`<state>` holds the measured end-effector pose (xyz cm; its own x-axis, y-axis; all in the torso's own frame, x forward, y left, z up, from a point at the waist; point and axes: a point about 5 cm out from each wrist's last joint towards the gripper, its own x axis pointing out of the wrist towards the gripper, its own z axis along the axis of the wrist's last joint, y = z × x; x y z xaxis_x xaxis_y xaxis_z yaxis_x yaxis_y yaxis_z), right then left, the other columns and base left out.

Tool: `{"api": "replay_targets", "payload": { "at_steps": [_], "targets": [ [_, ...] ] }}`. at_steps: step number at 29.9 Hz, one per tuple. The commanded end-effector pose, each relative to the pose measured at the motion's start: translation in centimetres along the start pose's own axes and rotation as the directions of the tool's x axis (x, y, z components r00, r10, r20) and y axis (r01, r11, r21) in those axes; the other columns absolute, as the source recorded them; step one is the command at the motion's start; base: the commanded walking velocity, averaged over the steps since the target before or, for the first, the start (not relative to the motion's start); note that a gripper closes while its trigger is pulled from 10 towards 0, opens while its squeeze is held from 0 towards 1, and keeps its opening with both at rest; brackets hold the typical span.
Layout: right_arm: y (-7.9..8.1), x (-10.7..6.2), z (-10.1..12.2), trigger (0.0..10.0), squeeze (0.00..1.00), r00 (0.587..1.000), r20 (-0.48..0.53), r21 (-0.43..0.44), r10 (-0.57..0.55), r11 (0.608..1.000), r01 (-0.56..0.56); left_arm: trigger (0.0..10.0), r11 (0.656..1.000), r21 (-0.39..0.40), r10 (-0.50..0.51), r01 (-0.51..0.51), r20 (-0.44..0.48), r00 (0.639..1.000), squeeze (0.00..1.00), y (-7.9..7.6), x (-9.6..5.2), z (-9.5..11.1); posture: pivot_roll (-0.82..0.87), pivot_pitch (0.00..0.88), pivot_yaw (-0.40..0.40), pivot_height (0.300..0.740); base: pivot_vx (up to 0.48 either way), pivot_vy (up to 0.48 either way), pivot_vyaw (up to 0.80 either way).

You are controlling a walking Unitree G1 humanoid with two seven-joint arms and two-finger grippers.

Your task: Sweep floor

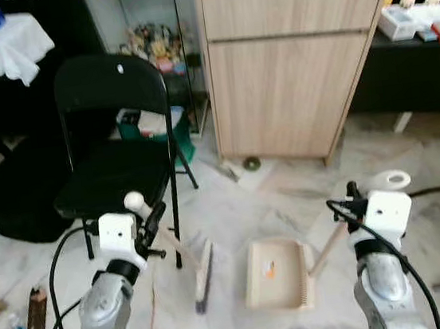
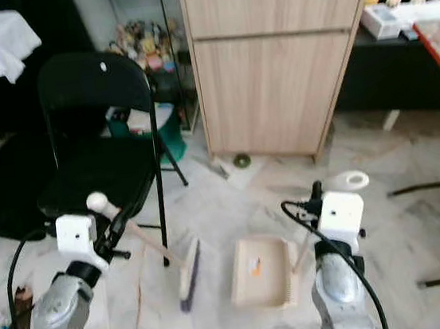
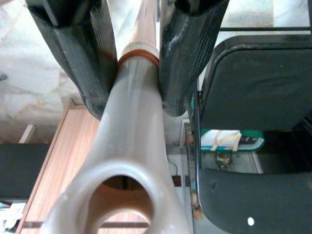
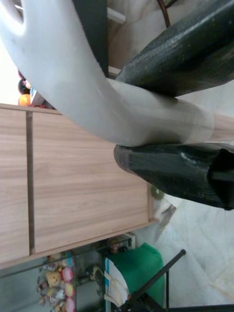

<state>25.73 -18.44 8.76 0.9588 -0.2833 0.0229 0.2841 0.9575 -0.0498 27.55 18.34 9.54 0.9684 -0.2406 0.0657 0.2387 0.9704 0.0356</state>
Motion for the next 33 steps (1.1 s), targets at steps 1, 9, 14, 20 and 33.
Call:
{"api": "replay_targets", "payload": {
  "at_steps": [1, 9, 14, 20, 33],
  "targets": [
    [-0.05, 0.33, 1.04, 10.0, 0.0, 0.999, 0.05, 0.009, -0.003, 1.0, 0.002, 10.0, 1.0, 0.009, 0.004, -0.004, 0.041, 0.999, 0.0, 0.13, 0.23, 0.85, -0.03, 0.111, 0.015, 0.74, -0.24, 0.0, 0.0],
    [0.07, 0.39, 1.04, 10.0, 0.0, 0.999, 0.049, 0.01, 0.004, 1.0, -0.005, 10.0, 1.0, 0.01, 0.003, -0.004, 0.042, 0.999, 0.0, 0.16, 0.29, 0.89, -0.03, 0.11, 0.015, 0.74, -0.09, 0.0, 0.0],
    [0.14, 0.36, 1.01, 10.0, 0.0, 0.999, 0.049, 0.008, 0.007, 1.0, -0.007, 10.0, 1.0, 0.011, 0.001, -0.002, 0.044, 0.999, 0.0, 0.18, 0.28, 0.92, -0.03, 0.103, 0.014, 0.74, 0.0, 0.0, 0.0],
    [0.15, 0.35, 0.96, 10.0, 0.0, 0.999, 0.048, 0.009, 0.01, 1.0, -0.01, 10.0, 1.0, 0.01, 0.001, -0.002, 0.046, 0.999, 0.0, 0.16, 0.3, 0.93, -0.03, 0.096, 0.012, 0.74, -0.081, 0.0, 0.0],
    [0.25, 0.3, 0.98, 10.0, 0.0, 0.998, 0.052, -0.01, 0.027, 1.0, -0.026, 10.0, 1.0, 0.008, 0.001, -0.001, 0.044, 0.999, 0.0, 0.12, 0.34, 0.9, -0.03, 0.099, 0.012, 0.74, -0.243, 0.0, 0.07]
  ]
}}
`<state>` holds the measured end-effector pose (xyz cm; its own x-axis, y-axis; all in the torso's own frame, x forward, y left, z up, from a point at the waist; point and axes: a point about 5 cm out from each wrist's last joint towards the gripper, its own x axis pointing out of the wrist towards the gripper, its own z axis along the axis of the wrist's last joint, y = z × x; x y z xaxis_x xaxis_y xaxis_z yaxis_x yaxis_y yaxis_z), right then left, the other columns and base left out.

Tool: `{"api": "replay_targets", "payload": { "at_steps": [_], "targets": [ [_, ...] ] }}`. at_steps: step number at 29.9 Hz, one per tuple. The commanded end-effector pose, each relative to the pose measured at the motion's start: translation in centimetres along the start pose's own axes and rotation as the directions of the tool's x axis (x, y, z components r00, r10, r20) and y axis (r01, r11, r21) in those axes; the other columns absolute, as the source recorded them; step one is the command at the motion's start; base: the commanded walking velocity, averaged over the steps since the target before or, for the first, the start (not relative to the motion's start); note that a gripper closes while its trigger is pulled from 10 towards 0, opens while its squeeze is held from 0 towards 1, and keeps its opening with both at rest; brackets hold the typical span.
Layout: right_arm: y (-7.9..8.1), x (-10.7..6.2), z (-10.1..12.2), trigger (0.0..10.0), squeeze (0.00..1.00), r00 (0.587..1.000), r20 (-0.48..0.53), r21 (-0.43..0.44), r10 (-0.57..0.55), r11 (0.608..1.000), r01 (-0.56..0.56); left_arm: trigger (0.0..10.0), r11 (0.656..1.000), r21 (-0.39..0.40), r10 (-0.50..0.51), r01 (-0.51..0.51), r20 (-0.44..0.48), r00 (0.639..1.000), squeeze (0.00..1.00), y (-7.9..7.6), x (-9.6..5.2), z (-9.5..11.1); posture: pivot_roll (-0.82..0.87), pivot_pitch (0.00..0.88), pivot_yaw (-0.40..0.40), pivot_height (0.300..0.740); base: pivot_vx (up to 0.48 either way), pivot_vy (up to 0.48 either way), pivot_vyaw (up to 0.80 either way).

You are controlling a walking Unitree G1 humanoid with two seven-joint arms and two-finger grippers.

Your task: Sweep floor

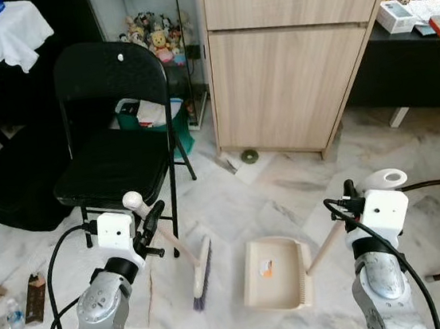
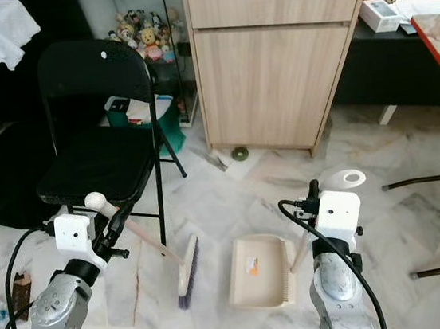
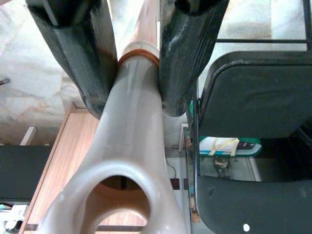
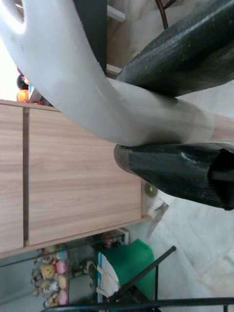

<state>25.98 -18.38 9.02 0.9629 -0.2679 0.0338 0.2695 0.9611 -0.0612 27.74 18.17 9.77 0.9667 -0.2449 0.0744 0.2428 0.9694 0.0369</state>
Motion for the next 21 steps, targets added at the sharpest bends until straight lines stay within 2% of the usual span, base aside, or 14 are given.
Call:
{"api": "replay_targets", "payload": {
  "at_steps": [1, 21],
  "targets": [
    [0.12, 0.09, 0.72, 10.0, 0.0, 0.999, 0.04, 0.001, 0.011, 1.0, -0.011, 10.0, 1.0, 0.007, 0.005, -0.005, 0.035, 0.999, 0.0, 0.23, 0.09, 0.68, -0.03, 0.099, 0.012, 0.74, -0.244, 0.0, 0.49],
    [0.3, 0.09, 0.7, 10.0, 0.0, 0.999, 0.038, 0.001, 0.013, 1.0, -0.013, 10.0, 1.0, 0.012, 0.009, -0.009, 0.036, 0.999, 0.0, 0.35, 0.15, 0.78, -0.03, 0.111, 0.014, 0.74, -0.244, 0.0, 0.58]
  ]
}}
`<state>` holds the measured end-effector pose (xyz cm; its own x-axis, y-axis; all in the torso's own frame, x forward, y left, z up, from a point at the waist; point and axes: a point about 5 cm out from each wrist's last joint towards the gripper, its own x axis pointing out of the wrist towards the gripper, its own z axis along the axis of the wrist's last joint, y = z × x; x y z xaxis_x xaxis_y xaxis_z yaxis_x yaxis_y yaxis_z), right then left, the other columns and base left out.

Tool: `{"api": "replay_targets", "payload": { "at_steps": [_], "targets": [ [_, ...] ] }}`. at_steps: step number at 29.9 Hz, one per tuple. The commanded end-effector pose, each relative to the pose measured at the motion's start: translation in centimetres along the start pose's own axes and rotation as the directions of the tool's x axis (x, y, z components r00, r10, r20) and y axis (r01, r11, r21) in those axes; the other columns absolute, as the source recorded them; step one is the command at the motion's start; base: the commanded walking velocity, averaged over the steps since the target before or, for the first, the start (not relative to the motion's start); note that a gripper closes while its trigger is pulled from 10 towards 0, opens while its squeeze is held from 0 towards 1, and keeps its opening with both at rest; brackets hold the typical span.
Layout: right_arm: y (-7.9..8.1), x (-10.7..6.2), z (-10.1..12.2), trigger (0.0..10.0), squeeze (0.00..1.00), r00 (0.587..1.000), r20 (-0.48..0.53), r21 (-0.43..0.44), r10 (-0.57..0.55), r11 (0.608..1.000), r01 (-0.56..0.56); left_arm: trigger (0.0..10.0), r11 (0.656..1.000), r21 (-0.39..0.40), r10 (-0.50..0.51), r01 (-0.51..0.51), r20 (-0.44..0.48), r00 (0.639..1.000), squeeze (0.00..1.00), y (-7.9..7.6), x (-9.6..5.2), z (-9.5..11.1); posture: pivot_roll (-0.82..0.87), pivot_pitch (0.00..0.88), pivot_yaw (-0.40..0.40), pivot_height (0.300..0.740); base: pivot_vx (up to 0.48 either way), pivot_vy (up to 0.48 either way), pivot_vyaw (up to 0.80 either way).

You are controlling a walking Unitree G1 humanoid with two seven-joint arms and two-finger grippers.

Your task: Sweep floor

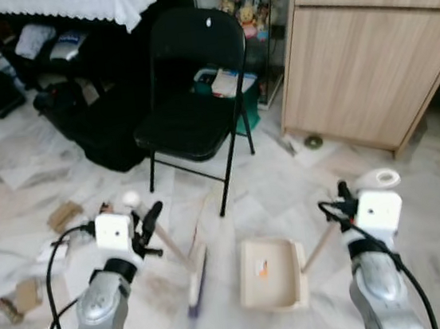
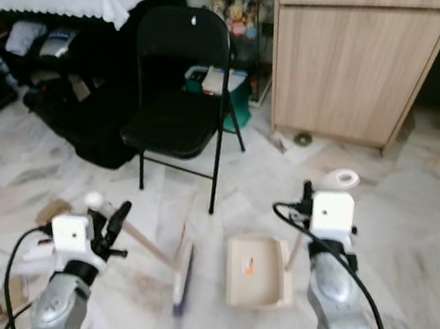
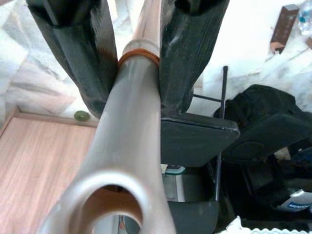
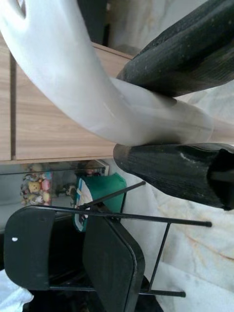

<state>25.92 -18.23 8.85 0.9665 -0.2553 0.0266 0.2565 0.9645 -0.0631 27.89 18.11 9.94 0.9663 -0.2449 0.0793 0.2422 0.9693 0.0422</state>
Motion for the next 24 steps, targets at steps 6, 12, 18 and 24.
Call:
{"api": "replay_targets", "payload": {
  "at_steps": [6, 12, 18, 24],
  "targets": [
    [0.15, 0.17, 0.79, 10.0, 0.0, 0.999, 0.042, 0.003, 0.0, 1.0, 0.0, 10.0, 1.0, 0.01, 0.01, -0.01, 0.03, 1.0, 0.0, 0.43, 0.02, 0.64, -0.03, 0.113, 0.014, 0.74, -0.122, 0.0, 0.79],
    [0.18, 0.18, 0.8, 10.0, 0.0, 0.999, 0.043, 0.003, 0.002, 1.0, -0.002, 10.0, 1.0, 0.013, 0.015, -0.015, 0.03, 0.999, 0.0, 0.47, 0.01, 0.66, -0.03, 0.114, 0.014, 0.74, 0.0, 0.0, 0.8],
    [0.15, 0.18, 0.79, 10.0, 0.0, 0.999, 0.043, 0.002, 0.002, 1.0, -0.002, 10.0, 1.0, 0.01, 0.016, -0.017, 0.03, 0.999, 0.0, 0.46, 0.02, 0.64, -0.03, 0.114, 0.014, 0.74, 0.0, 0.0, 0.8],
    [0.16, 0.18, 0.79, 10.0, 0.0, 0.999, 0.043, 0.001, 0.003, 1.0, -0.003, 10.0, 1.0, 0.008, 0.016, -0.016, 0.029, 0.999, 0.0, 0.43, 0.02, 0.61, -0.03, 0.114, 0.014, 0.74, 0.0, 0.0, 0.8]
  ]
}}
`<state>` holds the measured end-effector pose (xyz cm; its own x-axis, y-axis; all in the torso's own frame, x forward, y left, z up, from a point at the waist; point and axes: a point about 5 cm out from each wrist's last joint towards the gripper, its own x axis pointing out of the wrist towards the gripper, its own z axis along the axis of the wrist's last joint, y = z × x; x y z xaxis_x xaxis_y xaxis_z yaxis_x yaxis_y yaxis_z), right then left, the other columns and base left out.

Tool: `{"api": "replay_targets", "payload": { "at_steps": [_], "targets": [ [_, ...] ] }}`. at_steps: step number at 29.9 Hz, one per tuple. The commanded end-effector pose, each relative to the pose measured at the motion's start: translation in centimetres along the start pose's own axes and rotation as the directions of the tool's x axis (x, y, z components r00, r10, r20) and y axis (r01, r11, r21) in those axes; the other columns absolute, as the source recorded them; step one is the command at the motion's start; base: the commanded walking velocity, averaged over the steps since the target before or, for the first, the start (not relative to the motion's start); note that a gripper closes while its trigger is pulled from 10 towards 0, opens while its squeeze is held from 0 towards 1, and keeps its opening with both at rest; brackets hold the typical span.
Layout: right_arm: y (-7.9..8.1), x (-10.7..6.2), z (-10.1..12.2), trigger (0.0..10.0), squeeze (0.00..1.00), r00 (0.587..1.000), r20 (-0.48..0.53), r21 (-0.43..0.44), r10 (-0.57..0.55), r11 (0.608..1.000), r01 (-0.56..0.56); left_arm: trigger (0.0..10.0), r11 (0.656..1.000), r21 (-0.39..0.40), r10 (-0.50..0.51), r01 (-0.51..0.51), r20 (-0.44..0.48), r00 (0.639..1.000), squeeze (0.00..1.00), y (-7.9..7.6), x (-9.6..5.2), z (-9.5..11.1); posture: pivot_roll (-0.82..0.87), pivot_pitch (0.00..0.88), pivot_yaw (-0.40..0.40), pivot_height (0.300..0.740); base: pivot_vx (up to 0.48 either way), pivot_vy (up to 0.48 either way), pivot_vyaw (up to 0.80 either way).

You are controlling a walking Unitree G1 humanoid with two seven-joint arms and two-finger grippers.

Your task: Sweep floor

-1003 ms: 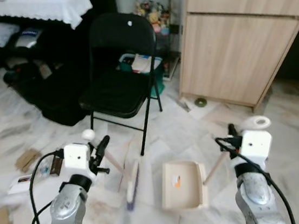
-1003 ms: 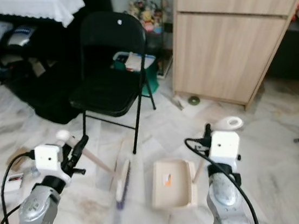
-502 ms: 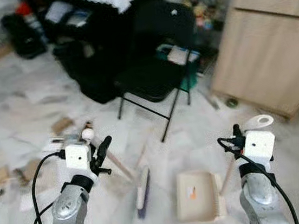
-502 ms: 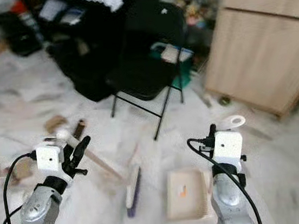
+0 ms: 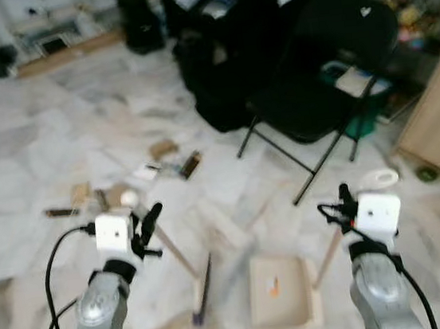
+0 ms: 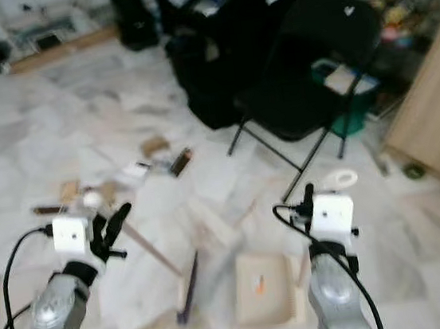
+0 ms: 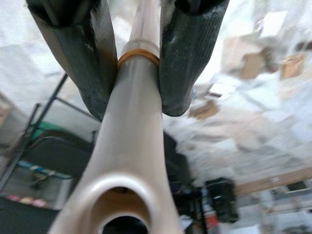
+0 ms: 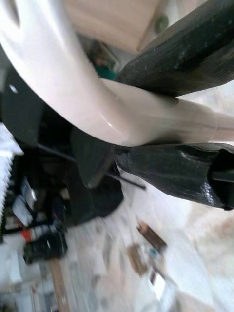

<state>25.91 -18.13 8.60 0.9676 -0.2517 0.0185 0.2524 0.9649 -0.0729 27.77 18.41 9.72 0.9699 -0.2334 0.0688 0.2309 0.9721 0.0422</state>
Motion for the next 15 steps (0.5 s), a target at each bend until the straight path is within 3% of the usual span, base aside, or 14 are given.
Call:
{"api": "replay_targets", "payload": {
  "at_steps": [1, 15],
  "targets": [
    [0.04, 0.23, 1.04, 10.0, 0.0, 0.999, 0.051, 0.012, -0.001, 1.0, 0.0, 10.0, 1.0, 0.006, 0.004, -0.005, 0.04, 0.999, 0.0, 0.16, 0.22, 0.83, -0.03, 0.114, 0.014, 0.74, 0.0, 0.0, 0.8],
    [0.06, 0.46, 1.26, 10.0, 0.0, 0.998, 0.06, 0.011, 0.004, 1.0, -0.004, 10.0, 1.0, 0.005, 0.002, -0.002, 0.033, 0.999, 0.0, -0.02, 0.46, 0.62, -0.04, 0.099, 0.017, 0.74, 0.0, 0.0, 0.8]
  ]
}}
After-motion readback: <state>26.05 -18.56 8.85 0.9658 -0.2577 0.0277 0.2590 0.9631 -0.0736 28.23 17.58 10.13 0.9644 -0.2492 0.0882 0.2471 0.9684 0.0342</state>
